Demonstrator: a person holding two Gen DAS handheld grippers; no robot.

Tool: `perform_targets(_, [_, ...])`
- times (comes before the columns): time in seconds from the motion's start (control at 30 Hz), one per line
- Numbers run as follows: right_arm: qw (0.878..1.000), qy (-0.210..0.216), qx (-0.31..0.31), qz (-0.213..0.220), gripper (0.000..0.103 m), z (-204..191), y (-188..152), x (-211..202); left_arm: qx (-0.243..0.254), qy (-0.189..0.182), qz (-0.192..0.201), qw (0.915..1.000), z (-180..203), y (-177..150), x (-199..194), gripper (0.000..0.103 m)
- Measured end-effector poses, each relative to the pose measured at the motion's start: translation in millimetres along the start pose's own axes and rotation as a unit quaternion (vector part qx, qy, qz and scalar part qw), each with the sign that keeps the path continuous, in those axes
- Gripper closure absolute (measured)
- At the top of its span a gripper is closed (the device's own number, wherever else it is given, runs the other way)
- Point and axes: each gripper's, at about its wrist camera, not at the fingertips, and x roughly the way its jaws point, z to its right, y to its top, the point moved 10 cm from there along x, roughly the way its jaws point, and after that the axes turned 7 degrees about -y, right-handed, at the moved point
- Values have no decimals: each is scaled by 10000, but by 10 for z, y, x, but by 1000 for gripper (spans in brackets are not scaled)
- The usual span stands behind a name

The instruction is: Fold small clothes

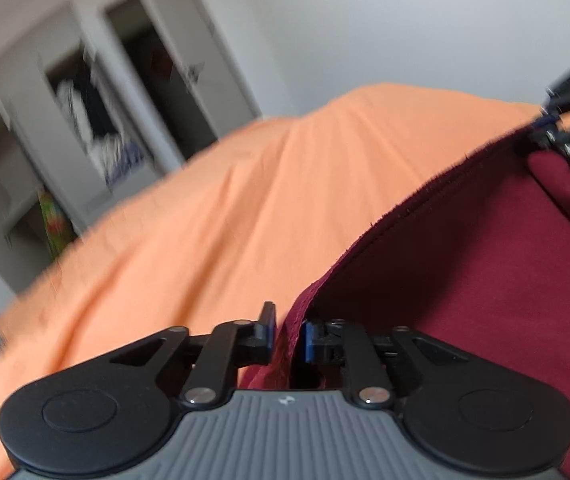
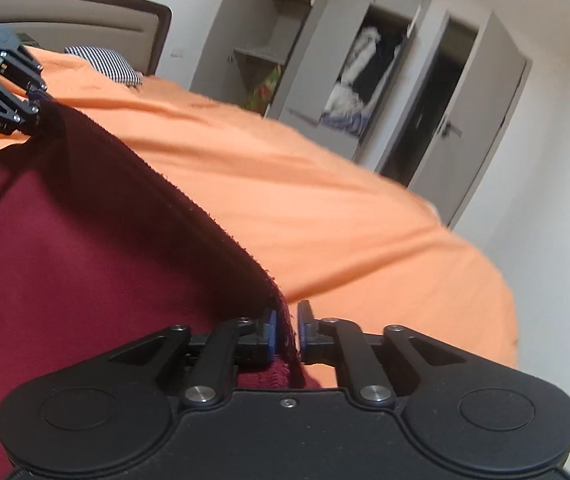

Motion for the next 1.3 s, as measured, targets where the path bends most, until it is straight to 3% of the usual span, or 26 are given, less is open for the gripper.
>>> perform_targets(0.07, [9998,73,87,-175,82,-11,-42,156,-419,-293,-77,9987,-79,-92,137,59])
perform_targets(0.1, [9996,95,132,-234,75,-22,-66,204,-603,-437,-95,9972,-149,-133,192,41])
perform_targets(0.13, [9993,108,193,-294,64,-33,-91,241,-778,-576,-101,9953,-208,-173,237,33])
perform_targets(0.2, [9985,112,373,-378,48,-39,-128,311,-1089,-805,-95,9907,-278,-248,293,28])
perform_targets(0.27, [9971,133,630,-413,37,-3,-142,347,-1409,-1000,-61,9849,-378,-319,314,17])
perform_targets(0.33, [9939,226,970,-470,13,75,-151,371,-1753,-1092,38,9784,-464,-397,279,10])
perform_targets(0.4, [9898,329,1301,-474,2,125,-180,319,-2058,-1137,144,9719,-554,-465,238,6])
perform_targets(0.53, [9764,525,2047,-440,1,339,-236,187,-2551,-1153,402,9592,-689,-645,-20,3])
perform_targets(0.8, [9575,161,2879,-111,1,621,-392,-385,-3078,-984,693,9438,-459,-1081,-758,1])
perform_targets(0.93, [9560,175,2925,172,1,378,-582,-962,-3263,-987,753,9371,-274,-1387,-1045,1])
perform_targets(1.07, [9614,68,2747,133,5,-18,-858,-1394,-3376,-979,668,9338,-103,-1651,-1222,4])
perform_targets(1.2, [9688,-29,2474,106,17,-392,-1017,-1607,-3442,-992,611,9317,72,-1811,-1315,14])
perform_targets(1.3, [9665,-71,2564,86,29,-482,-1051,-1624,-3352,-1000,610,9348,174,-1844,-1346,26])
